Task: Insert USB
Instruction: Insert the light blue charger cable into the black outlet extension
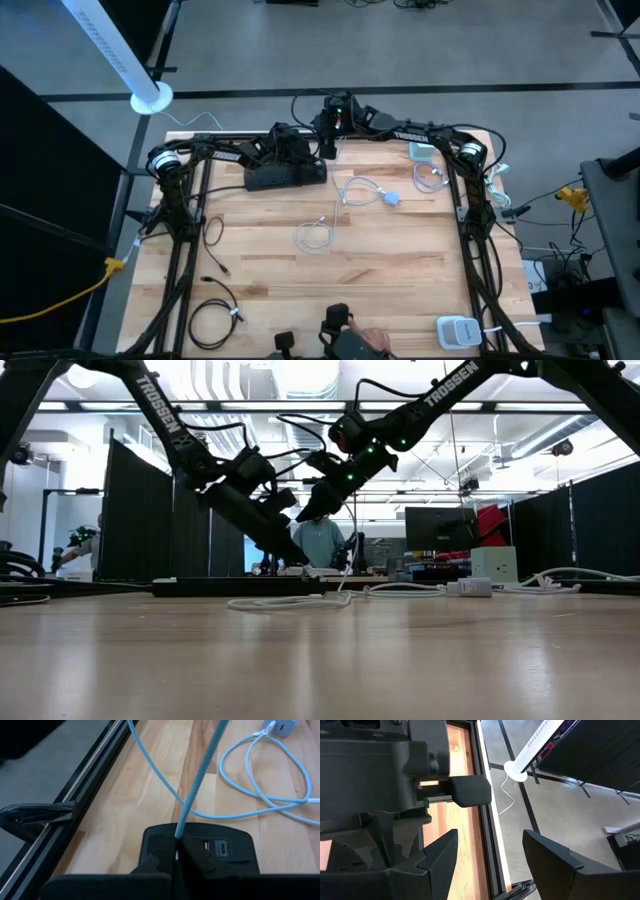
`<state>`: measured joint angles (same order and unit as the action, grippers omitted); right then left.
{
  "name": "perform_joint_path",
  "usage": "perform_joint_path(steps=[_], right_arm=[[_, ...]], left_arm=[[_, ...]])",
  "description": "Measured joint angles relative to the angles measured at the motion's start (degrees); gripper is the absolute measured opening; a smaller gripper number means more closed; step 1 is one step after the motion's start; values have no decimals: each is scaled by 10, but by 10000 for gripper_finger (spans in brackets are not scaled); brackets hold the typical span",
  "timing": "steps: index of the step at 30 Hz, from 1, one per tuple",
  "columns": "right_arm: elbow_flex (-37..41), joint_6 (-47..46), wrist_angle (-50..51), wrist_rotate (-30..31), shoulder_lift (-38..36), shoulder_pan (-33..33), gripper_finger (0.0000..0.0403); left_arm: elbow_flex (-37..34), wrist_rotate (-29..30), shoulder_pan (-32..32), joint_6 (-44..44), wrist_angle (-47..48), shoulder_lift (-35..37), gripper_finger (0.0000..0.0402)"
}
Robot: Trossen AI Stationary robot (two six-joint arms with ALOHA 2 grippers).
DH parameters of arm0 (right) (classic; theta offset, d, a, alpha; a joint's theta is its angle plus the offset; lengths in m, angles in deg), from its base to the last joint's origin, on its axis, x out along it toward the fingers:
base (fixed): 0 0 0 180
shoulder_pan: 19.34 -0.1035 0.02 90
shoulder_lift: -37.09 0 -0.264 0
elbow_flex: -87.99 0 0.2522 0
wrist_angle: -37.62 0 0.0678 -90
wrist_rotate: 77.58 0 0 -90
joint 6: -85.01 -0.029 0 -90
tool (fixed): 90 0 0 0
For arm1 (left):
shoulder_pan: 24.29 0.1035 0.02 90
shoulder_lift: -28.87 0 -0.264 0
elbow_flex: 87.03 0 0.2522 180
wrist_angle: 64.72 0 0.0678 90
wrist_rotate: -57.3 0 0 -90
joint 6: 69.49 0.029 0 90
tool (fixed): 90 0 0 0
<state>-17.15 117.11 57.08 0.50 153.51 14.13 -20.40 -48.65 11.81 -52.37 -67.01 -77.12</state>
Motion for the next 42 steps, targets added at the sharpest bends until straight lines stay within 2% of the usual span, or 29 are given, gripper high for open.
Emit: perform_joint_path(steps=[5,19,28,42], right_arm=[[0,-1,0,-1,0,0,211],[0,-1,0,-1,0,0,209],[0,-2,-3,-2,0,-1,218],[0,-1,-3,-1,0,-3,208]], left_arm=[[-1,6,1,19,24,20,0],[-1,18,1,23,25,22,0],[0,22,-14,21,-7,11,0],[0,21,-21,20,-20,4,0]])
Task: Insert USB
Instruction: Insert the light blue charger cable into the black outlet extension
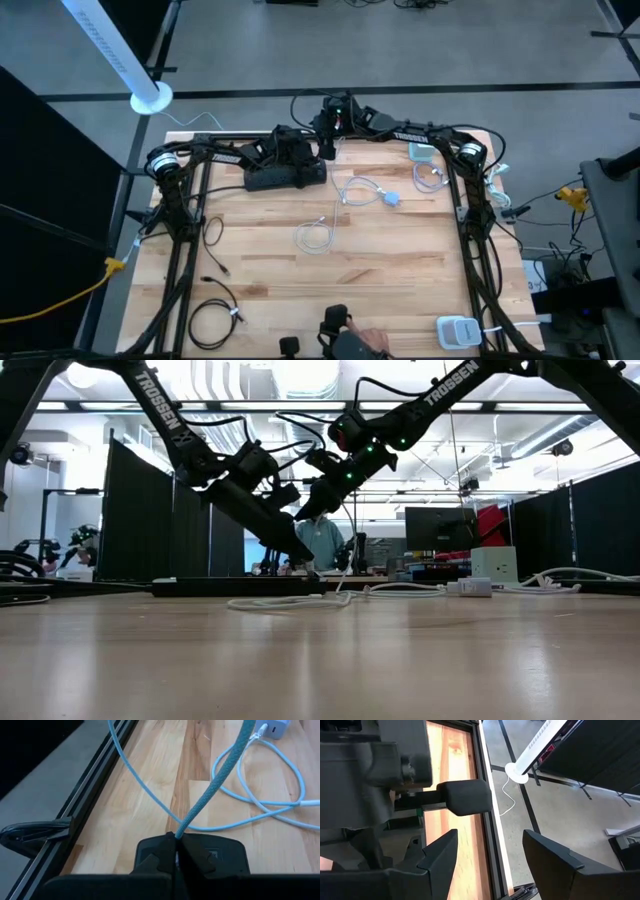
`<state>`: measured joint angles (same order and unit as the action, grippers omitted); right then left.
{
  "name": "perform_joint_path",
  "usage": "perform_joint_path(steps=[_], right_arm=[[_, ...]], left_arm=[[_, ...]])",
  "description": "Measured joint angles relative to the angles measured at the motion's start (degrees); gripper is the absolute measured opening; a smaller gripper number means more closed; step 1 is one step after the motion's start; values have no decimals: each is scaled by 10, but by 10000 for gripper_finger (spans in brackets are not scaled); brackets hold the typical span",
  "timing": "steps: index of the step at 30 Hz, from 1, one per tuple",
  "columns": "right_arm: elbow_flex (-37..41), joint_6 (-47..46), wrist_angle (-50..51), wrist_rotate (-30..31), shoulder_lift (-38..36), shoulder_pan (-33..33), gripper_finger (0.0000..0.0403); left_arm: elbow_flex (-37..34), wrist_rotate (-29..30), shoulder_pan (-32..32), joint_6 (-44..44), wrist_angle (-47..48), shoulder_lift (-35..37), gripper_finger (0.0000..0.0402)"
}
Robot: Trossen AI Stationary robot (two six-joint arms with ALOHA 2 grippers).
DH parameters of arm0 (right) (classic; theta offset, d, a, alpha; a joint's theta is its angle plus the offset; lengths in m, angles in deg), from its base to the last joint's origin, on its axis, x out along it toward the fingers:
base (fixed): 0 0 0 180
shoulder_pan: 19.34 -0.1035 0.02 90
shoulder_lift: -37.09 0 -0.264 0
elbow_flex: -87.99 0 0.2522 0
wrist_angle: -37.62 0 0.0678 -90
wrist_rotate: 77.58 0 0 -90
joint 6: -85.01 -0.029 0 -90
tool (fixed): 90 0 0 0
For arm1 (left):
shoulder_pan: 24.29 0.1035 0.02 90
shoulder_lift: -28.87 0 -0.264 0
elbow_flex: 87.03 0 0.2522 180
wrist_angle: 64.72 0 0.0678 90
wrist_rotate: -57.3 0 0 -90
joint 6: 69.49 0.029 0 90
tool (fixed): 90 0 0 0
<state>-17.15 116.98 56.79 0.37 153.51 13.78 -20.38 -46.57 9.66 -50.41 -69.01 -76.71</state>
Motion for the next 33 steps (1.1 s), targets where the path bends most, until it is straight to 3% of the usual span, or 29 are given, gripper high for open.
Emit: perform_joint_path(steps=[11,26,33], right_arm=[[0,-5,0,0,0,-1,217],[0,0,-1,1,0,-5,217],[0,0,0,0,0,-5,216]], left_arm=[[0,21,-2,9,7,14,0],[54,23,-9,11,80,-12,0],[55,25,-10,-25,88,-10,0]])
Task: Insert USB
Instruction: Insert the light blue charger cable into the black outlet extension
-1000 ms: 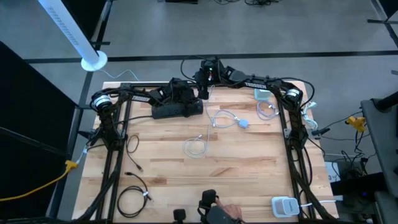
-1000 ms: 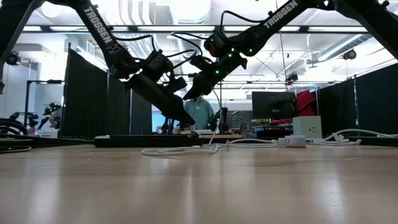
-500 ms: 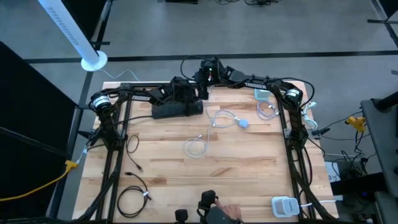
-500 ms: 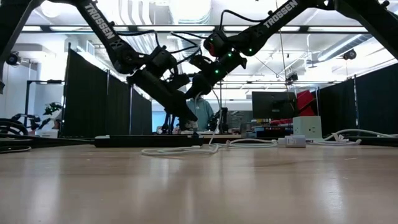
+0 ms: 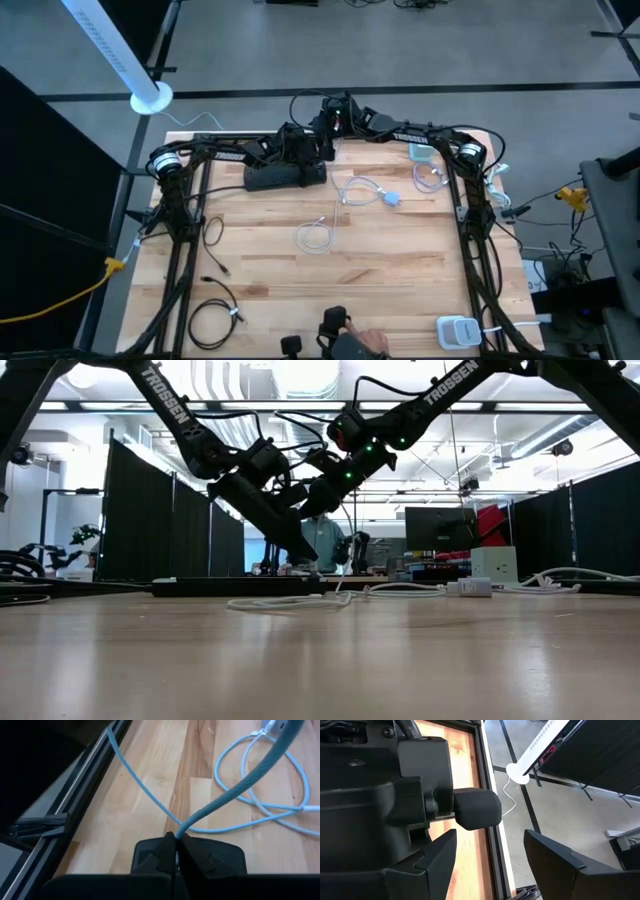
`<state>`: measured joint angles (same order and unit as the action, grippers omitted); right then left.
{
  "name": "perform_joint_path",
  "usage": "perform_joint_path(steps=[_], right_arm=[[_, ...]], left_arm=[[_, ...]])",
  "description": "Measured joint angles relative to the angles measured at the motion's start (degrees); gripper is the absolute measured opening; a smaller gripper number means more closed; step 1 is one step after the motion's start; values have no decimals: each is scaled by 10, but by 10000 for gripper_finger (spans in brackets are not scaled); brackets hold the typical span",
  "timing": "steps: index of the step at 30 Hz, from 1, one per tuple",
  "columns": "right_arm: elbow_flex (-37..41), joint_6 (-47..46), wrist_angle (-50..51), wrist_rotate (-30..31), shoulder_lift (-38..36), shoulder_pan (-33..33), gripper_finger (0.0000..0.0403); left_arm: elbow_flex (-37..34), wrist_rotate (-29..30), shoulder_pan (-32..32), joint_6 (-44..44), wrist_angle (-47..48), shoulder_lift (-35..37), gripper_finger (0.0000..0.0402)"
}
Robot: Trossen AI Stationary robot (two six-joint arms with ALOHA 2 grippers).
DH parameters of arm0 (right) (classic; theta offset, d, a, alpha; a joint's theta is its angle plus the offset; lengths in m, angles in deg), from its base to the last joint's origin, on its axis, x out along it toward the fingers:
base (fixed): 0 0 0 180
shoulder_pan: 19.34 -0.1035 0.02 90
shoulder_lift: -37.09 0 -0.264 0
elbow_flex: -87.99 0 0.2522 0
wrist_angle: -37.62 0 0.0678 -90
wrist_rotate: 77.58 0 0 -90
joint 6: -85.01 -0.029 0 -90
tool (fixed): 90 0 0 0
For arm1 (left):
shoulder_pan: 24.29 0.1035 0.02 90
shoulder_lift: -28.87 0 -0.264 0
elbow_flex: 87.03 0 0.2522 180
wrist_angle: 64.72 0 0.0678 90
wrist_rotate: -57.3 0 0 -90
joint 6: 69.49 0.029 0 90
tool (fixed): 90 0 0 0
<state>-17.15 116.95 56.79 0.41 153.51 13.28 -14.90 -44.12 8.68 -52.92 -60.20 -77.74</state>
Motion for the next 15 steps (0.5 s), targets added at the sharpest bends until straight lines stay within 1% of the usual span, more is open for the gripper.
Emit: perform_joint_path(steps=[7,15], right_arm=[[0,-9,0,0,0,0,209],[0,-13,1,0,0,0,214]], left_arm=[[0,3,0,-8,7,3,0],[0,4,0,-8,29,10,0]])
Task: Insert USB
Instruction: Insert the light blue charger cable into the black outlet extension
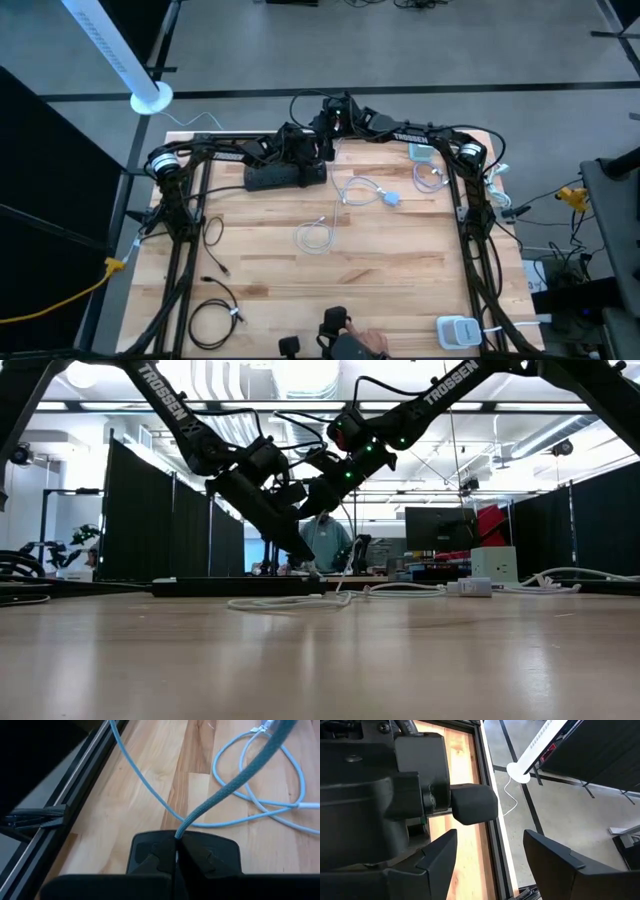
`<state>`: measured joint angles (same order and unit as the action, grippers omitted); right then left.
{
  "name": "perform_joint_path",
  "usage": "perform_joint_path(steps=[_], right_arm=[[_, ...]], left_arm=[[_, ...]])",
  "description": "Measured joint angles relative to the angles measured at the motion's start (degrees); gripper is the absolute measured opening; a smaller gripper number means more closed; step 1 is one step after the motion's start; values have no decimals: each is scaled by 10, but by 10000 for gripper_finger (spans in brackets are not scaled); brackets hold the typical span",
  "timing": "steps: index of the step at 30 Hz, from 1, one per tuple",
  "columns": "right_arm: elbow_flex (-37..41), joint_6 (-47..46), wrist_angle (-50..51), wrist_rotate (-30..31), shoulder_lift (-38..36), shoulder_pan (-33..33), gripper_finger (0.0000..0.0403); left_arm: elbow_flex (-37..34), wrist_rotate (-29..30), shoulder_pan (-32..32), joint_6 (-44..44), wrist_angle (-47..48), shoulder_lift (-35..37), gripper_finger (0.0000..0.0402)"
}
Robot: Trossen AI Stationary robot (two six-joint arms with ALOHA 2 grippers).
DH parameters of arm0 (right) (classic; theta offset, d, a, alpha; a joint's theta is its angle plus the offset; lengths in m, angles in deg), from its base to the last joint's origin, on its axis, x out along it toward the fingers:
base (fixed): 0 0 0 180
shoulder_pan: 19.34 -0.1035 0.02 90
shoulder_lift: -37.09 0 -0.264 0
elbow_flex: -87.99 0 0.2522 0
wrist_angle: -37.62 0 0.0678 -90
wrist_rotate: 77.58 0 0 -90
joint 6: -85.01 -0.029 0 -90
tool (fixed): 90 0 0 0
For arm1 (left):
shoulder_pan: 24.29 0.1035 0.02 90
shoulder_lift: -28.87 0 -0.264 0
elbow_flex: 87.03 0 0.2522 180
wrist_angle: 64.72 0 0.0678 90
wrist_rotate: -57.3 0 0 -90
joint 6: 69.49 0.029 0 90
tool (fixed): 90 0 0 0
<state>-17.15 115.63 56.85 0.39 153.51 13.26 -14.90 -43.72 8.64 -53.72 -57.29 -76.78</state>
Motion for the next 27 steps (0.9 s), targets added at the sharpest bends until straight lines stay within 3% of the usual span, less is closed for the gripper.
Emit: perform_joint_path(steps=[27], right_arm=[[0,0,0,0,0,-1,214]], left_arm=[[0,3,-1,0,2,8,0]])
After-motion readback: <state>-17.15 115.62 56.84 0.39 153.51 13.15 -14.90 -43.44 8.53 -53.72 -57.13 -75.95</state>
